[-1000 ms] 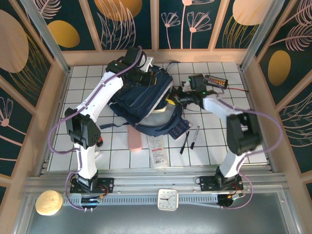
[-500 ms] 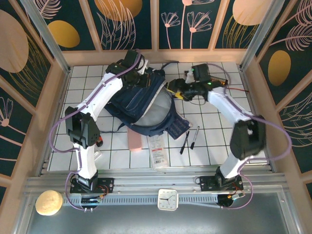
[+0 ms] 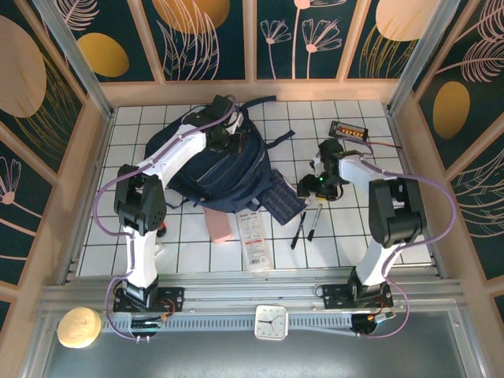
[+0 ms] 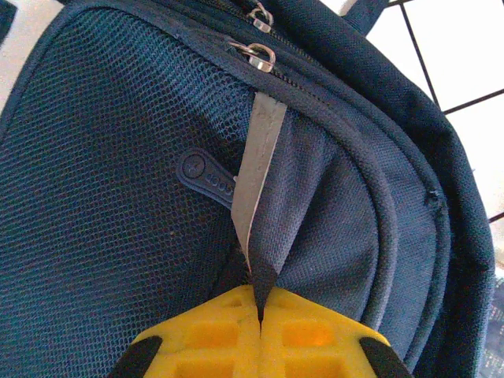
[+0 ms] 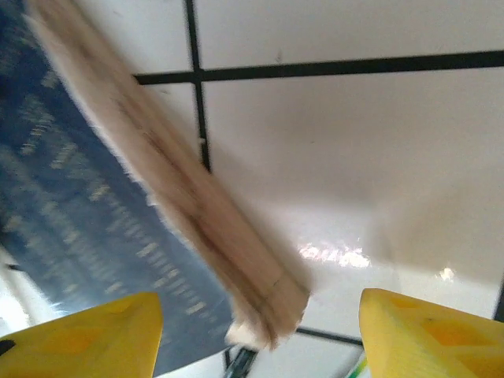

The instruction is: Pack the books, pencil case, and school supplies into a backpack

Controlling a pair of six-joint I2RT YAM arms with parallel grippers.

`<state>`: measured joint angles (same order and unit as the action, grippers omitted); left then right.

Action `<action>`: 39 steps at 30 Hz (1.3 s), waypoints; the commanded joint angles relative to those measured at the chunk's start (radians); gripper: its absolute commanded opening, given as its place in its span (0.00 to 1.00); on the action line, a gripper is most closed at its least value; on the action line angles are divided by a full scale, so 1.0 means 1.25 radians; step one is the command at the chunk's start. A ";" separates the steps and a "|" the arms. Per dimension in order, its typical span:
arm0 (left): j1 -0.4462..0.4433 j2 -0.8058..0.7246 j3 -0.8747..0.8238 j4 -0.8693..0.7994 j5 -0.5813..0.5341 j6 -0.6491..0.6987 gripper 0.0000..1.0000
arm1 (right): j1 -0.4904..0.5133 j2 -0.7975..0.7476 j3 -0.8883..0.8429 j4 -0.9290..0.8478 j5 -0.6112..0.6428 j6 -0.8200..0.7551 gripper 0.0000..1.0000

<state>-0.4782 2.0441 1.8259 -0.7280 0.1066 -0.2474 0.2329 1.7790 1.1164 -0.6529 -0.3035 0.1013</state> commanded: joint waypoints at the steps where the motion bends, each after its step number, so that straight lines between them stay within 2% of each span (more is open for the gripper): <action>1: -0.005 0.015 -0.032 0.023 -0.003 0.010 0.00 | 0.020 0.044 0.065 0.011 0.013 -0.074 0.67; 7: -0.013 0.021 -0.050 0.045 0.017 0.005 0.00 | 0.070 0.119 0.110 0.015 -0.007 -0.103 0.64; 9: -0.013 0.025 -0.048 0.045 0.023 0.005 0.00 | 0.084 0.136 0.119 0.014 -0.010 -0.111 0.61; 10: -0.013 0.027 -0.048 0.046 0.027 0.005 0.00 | 0.089 0.144 0.123 0.013 -0.007 -0.113 0.57; 11: -0.013 0.028 -0.049 0.048 0.026 0.005 0.00 | 0.089 0.150 0.125 0.014 -0.001 -0.111 0.47; 13: -0.013 0.029 -0.051 0.052 0.030 0.005 0.00 | 0.090 0.154 0.126 0.018 0.026 -0.107 0.17; 15: -0.013 0.029 -0.054 0.054 0.033 0.006 0.00 | 0.095 0.146 0.118 0.028 0.041 -0.109 0.02; 16: -0.012 0.029 -0.056 0.056 0.033 0.005 0.00 | 0.096 0.135 0.113 0.034 0.048 -0.110 0.00; 20: -0.012 0.018 -0.054 0.055 0.034 0.003 0.00 | 0.091 0.062 0.079 0.068 0.033 -0.082 0.00; 30: -0.002 -0.047 0.105 -0.028 0.002 -0.001 0.00 | -0.014 -0.202 -0.002 0.100 -0.165 0.064 0.00; 39: 0.012 -0.101 0.103 -0.031 -0.008 0.000 0.00 | -0.099 -0.373 -0.028 0.119 -0.298 0.176 0.00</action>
<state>-0.4622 1.9739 1.9152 -0.7715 0.0917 -0.2447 0.1226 1.3643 1.0748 -0.5419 -0.5751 0.2440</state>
